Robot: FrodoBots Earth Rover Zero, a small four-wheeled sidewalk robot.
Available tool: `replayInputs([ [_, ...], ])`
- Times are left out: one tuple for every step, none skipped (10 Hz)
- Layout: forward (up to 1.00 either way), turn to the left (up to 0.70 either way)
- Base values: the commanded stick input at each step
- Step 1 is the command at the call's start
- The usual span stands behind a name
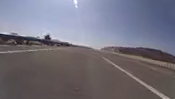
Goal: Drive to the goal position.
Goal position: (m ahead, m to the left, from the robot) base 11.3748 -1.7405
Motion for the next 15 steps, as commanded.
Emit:
replayInputs([
  [1.00,0.00],
  [1.00,0.00],
  [1.00,0.00],
  [1.00,0.00],
  [1.00,0.00],
  [1.00,0.00],
  [1.00,0.00],
  [1.00,0.00],
  [1.00,0.00],
  [1.00,0.00],
  [1.00,0.00],
  [1.00,0.00],
  [1.00,0.00],
  [1.00,0.00],
  [1.00,0.00],
])
